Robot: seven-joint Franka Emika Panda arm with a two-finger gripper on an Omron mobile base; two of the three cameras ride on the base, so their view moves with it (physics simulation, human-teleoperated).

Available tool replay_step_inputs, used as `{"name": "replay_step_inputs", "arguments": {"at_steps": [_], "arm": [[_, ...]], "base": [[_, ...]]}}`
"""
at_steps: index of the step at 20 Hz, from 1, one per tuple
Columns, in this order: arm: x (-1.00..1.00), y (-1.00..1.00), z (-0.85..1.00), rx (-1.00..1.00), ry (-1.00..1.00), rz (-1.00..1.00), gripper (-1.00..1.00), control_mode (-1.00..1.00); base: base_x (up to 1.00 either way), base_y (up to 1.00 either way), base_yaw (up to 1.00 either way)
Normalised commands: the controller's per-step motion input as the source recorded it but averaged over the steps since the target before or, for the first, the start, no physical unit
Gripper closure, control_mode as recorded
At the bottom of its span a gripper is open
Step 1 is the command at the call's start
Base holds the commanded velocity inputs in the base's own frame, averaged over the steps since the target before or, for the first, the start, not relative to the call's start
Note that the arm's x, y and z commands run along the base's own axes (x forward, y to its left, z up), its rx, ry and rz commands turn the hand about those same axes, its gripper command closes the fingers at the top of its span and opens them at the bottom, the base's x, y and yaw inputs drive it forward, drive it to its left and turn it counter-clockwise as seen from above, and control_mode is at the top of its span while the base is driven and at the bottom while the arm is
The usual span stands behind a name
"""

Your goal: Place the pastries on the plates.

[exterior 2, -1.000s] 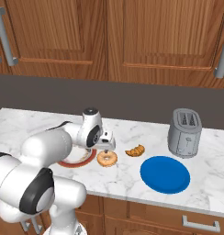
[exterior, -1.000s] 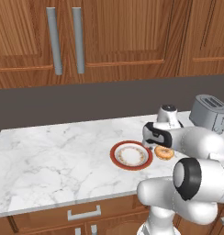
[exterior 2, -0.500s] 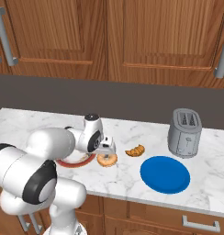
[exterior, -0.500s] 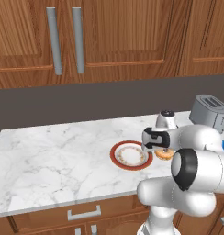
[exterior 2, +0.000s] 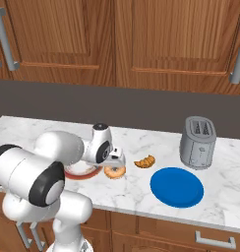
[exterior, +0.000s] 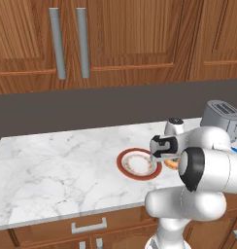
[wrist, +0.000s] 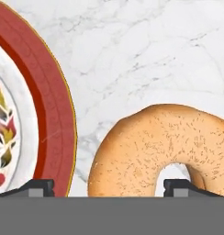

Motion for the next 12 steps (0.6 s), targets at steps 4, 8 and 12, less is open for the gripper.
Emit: {"name": "replay_step_inputs", "arguments": {"at_steps": [4,8,12], "arm": [[0.00,0.00,-0.28,0.00,0.05,0.00,-1.00,-1.00],[0.00,0.00,-0.12,0.00,0.02,0.00,1.00,-1.00],[0.00,0.00,0.16,0.03,0.00,0.00,1.00,-1.00]], "base": [[0.00,0.00,0.00],[0.00,0.00,0.00],[0.00,0.00,0.00]]}}
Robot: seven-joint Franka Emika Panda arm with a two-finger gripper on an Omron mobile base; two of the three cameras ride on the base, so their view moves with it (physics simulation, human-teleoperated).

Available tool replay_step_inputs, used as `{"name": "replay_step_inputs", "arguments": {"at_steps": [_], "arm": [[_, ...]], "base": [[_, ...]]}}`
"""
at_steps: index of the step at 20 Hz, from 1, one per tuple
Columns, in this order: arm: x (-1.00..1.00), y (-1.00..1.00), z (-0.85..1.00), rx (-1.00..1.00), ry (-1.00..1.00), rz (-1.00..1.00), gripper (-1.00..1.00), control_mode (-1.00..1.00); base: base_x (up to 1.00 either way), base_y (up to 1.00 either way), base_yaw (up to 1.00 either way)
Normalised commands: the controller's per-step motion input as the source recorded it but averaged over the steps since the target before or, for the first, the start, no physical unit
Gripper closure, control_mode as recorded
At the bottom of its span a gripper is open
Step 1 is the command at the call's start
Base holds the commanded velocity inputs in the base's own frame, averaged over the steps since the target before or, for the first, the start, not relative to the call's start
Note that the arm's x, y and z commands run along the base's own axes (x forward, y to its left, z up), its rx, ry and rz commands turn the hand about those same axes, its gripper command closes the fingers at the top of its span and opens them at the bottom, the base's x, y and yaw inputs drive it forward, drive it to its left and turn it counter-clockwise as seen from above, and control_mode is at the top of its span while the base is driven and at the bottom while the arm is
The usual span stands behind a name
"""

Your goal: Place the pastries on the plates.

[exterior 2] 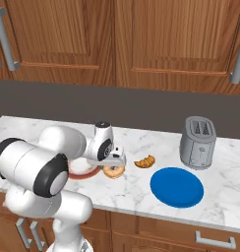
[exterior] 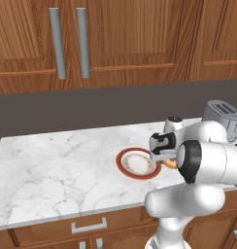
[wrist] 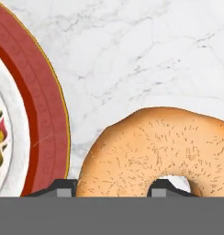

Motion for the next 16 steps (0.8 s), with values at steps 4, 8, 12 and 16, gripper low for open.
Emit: {"name": "replay_step_inputs", "arguments": {"at_steps": [4,8,12,16], "arm": [[-0.06,0.00,0.51,0.01,-0.03,0.00,1.00,-1.00],[0.00,0.06,0.47,0.00,0.00,0.00,1.00,-1.00],[0.00,0.69,0.16,0.00,0.00,0.00,1.00,-1.00],[0.00,0.82,0.10,0.00,0.02,0.00,1.00,-1.00]], "base": [[0.00,0.00,0.00],[0.00,0.00,0.00],[0.00,0.00,0.00],[0.00,0.00,0.00]]}}
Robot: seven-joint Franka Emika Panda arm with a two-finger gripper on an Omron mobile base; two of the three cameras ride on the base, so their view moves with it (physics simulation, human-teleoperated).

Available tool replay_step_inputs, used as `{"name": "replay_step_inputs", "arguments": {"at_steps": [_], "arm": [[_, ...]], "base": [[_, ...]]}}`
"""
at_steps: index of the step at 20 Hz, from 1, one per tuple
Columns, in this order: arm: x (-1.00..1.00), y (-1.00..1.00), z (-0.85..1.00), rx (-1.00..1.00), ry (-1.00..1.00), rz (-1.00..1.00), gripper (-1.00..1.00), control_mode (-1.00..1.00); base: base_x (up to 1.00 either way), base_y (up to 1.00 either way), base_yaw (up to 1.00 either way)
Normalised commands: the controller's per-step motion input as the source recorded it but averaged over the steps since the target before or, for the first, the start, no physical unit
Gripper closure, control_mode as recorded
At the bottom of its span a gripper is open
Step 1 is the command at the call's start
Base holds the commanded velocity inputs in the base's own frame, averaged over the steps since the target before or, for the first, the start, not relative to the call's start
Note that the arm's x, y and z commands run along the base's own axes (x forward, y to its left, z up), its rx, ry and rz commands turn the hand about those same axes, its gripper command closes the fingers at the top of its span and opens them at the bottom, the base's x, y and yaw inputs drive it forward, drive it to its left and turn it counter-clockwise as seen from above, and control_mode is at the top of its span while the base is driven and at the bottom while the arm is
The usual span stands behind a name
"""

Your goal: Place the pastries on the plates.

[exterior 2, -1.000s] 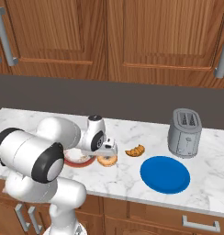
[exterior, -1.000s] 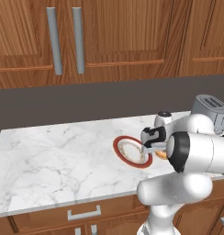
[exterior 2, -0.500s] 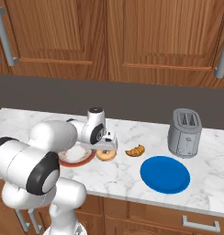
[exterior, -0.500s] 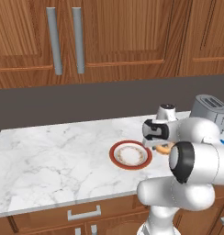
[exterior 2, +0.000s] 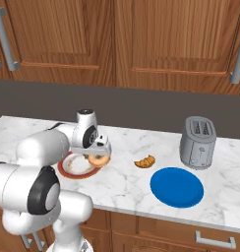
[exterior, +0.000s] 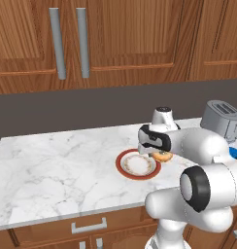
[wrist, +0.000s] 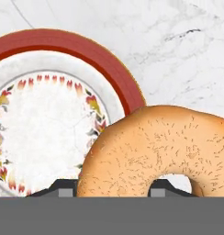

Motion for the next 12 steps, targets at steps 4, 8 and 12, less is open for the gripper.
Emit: {"name": "replay_step_inputs", "arguments": {"at_steps": [4,8,12], "arm": [[0.00,0.71,0.00,0.00,0.03,-0.01,1.00,-1.00],[0.03,0.57,-0.04,0.00,0.05,-0.01,1.00,-1.00],[0.06,0.45,-0.20,0.00,0.07,-0.01,1.00,-1.00]], "base": [[0.00,0.00,0.00],[0.00,0.00,0.00],[0.00,0.00,0.00]]}}
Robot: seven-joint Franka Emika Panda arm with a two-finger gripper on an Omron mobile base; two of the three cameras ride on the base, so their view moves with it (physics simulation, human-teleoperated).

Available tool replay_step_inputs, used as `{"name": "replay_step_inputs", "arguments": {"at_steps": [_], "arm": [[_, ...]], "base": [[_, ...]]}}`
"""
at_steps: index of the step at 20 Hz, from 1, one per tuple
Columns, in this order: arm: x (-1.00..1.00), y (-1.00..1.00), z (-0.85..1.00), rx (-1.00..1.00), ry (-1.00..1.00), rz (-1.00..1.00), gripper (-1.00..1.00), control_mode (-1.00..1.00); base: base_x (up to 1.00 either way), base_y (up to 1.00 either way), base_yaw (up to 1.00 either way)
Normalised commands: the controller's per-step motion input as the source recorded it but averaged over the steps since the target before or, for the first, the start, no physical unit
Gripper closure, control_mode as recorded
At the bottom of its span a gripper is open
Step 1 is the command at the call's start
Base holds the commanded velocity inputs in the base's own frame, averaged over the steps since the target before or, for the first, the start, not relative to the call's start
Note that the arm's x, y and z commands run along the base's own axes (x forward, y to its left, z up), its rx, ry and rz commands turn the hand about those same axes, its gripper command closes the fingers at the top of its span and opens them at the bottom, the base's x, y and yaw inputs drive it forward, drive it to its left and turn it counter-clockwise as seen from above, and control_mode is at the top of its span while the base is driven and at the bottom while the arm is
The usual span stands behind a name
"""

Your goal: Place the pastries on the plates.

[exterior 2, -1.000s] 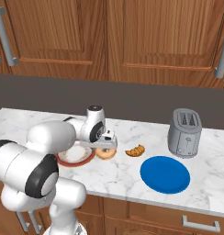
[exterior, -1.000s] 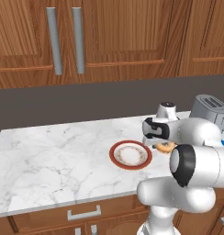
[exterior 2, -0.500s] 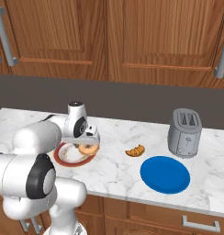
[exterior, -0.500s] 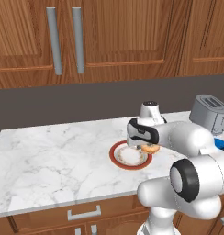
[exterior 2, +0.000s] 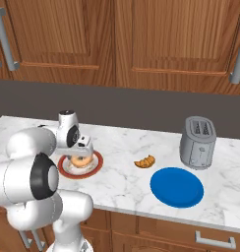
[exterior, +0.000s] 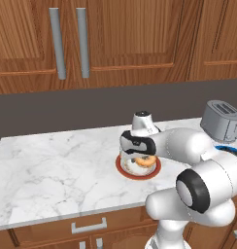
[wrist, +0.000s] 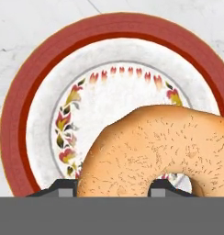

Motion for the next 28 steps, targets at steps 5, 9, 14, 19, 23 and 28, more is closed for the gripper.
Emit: {"name": "replay_step_inputs", "arguments": {"at_steps": [5,9,14,19,23,28], "arm": [[0.05,0.25,-0.14,0.00,0.02,-0.01,-1.00,-1.00],[0.02,0.01,0.02,0.01,-0.02,0.00,-1.00,-1.00],[0.00,-0.07,0.10,-0.01,-0.01,0.00,-1.00,-1.00],[-0.09,-0.19,0.48,-0.01,-0.02,0.00,-1.00,-1.00],[-0.04,-0.65,0.57,0.00,0.00,-0.04,-1.00,-1.00],[0.07,-0.69,0.13,-0.03,0.04,-0.17,-1.00,-1.00]], "base": [[0.00,0.00,0.00],[0.00,0.00,0.00],[0.00,0.00,0.00],[0.00,0.00,0.00],[0.00,0.00,0.00],[0.00,0.00,0.00]]}}
